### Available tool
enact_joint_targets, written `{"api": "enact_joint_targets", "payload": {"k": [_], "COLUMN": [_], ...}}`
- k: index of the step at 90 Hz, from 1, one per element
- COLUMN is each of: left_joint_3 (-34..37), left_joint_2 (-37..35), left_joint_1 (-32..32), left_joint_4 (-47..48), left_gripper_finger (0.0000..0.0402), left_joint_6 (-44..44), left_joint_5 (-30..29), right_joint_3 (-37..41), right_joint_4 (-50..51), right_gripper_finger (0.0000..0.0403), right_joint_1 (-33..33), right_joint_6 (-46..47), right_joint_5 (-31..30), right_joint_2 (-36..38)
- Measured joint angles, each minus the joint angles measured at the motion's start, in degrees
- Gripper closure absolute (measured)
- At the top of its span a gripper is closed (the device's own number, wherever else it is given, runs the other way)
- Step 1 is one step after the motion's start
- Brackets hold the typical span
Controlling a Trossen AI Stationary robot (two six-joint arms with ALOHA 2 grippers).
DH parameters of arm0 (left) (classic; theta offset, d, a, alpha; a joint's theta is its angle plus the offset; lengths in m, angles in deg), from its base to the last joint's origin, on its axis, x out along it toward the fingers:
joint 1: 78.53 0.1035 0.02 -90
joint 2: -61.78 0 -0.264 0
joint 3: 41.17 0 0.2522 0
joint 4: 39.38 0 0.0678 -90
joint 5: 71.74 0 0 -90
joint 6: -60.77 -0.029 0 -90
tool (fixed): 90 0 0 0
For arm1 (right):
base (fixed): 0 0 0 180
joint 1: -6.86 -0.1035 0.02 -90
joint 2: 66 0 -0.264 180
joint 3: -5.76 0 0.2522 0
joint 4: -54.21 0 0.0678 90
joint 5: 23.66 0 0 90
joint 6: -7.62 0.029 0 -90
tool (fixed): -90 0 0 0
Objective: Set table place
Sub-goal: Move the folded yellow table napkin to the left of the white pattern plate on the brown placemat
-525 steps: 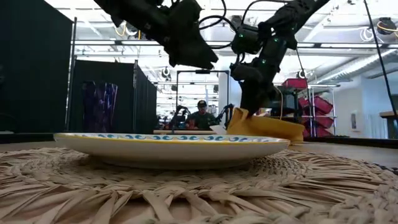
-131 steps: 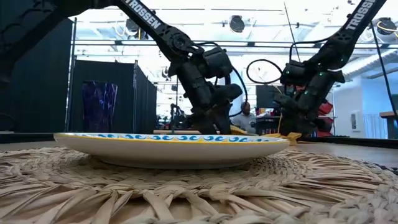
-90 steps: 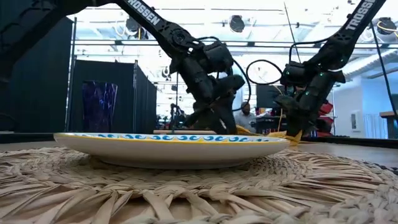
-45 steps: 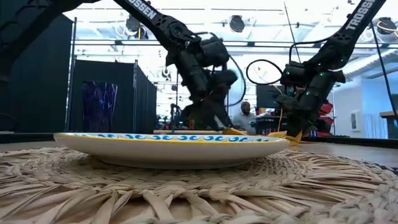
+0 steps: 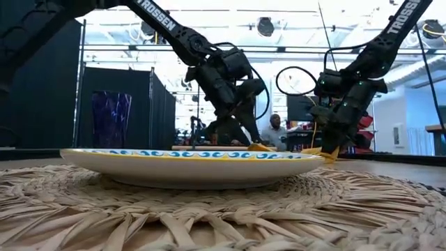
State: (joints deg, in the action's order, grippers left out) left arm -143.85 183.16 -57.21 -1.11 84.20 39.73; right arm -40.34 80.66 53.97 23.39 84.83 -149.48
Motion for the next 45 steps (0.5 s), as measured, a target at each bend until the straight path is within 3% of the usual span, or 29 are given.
{"api": "enact_joint_targets", "payload": {"k": [45], "left_joint_3": [-0.1], "left_joint_2": [5.3], "left_joint_1": [-1.0], "left_joint_4": [-0.5], "left_gripper_finger": [0.0264], "left_joint_6": [2.2], "left_joint_5": [5.1], "right_joint_3": [0.0], "right_joint_4": [-0.3], "right_gripper_finger": [0.0403], "right_joint_1": [-0.5], "right_joint_6": [-0.4], "right_joint_5": [1.1], "right_joint_2": [0.0]}}
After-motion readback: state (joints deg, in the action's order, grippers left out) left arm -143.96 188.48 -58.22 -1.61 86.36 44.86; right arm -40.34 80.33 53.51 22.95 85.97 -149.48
